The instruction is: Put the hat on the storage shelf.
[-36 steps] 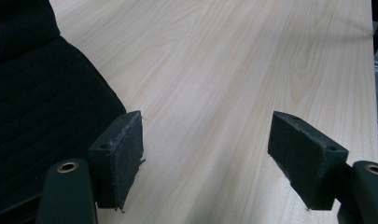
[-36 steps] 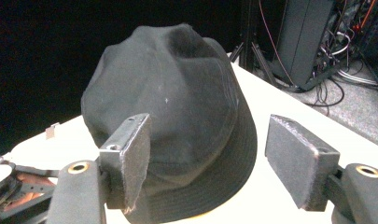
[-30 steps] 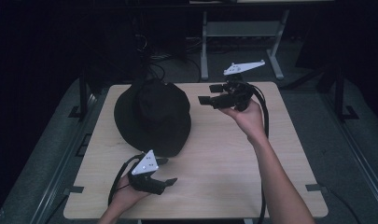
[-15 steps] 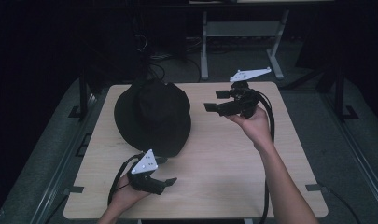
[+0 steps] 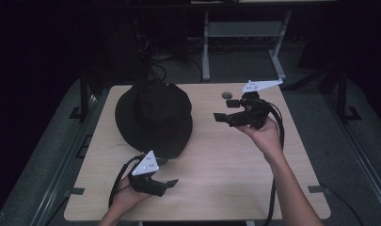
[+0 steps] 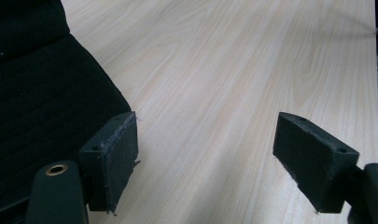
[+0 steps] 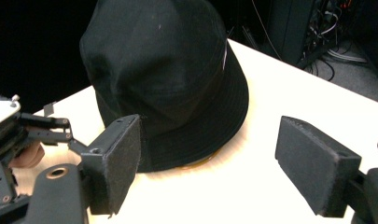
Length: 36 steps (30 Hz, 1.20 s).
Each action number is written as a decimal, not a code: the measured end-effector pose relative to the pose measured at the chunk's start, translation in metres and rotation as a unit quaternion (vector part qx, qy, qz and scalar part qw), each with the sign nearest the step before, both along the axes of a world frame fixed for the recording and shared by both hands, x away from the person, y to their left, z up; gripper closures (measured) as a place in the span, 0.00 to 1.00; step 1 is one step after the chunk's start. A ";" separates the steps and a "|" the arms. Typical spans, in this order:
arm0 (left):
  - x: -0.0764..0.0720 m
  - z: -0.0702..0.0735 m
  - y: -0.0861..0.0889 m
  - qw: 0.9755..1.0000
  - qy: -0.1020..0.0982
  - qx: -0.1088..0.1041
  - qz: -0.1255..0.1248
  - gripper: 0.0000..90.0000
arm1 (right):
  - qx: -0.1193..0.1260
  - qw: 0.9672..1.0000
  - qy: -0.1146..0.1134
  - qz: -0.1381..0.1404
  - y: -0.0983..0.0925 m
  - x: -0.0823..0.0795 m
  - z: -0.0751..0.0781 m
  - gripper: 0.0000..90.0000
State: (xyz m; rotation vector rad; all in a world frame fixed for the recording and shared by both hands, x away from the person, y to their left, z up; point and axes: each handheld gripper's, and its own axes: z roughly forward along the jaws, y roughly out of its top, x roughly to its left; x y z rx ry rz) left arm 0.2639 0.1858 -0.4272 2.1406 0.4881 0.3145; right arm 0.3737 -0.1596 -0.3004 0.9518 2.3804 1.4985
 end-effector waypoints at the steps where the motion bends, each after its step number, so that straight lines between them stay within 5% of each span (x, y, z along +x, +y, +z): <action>1: 0.000 0.000 0.000 1.000 0.000 0.002 -0.001 0.24 | -0.001 1.000 0.003 -0.001 -0.001 -0.001 -0.001 0.24; 36: 0.000 0.000 0.001 1.000 0.004 -0.009 0.005 0.19 | 0.001 1.000 0.006 -0.017 -0.032 -0.045 -0.027 0.20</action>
